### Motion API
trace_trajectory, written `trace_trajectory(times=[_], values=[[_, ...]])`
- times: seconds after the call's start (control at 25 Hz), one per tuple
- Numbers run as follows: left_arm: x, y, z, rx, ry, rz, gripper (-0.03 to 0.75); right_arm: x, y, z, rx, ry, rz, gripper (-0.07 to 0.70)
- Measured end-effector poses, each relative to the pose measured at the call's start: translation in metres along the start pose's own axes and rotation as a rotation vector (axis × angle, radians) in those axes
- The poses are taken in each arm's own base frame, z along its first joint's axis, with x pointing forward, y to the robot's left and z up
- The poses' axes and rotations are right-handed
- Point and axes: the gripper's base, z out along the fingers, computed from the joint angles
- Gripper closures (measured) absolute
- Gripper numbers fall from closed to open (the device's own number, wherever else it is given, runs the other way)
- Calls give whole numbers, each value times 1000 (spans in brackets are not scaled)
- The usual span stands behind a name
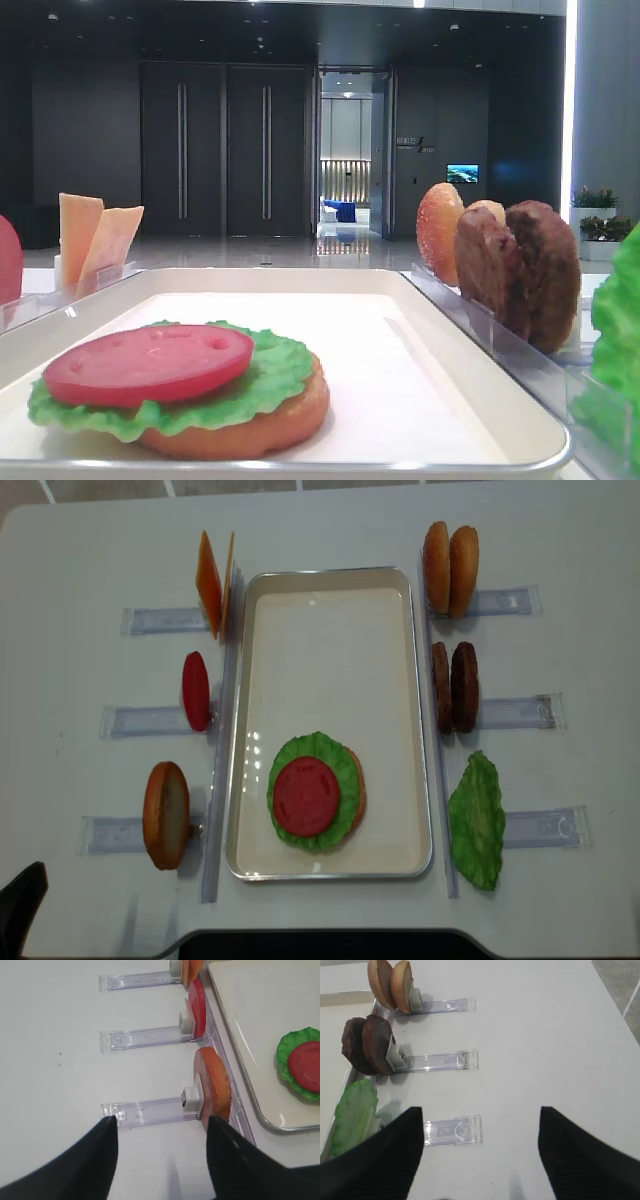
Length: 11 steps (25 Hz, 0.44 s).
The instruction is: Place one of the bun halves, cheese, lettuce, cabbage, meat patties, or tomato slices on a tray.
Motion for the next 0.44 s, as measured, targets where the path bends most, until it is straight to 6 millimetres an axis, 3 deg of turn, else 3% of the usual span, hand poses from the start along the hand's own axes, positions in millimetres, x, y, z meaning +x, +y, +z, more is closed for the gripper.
trace_trajectory(times=[0.44], values=[[0,0,0,0,0,0,308,0,0,0,0,0,0,166]])
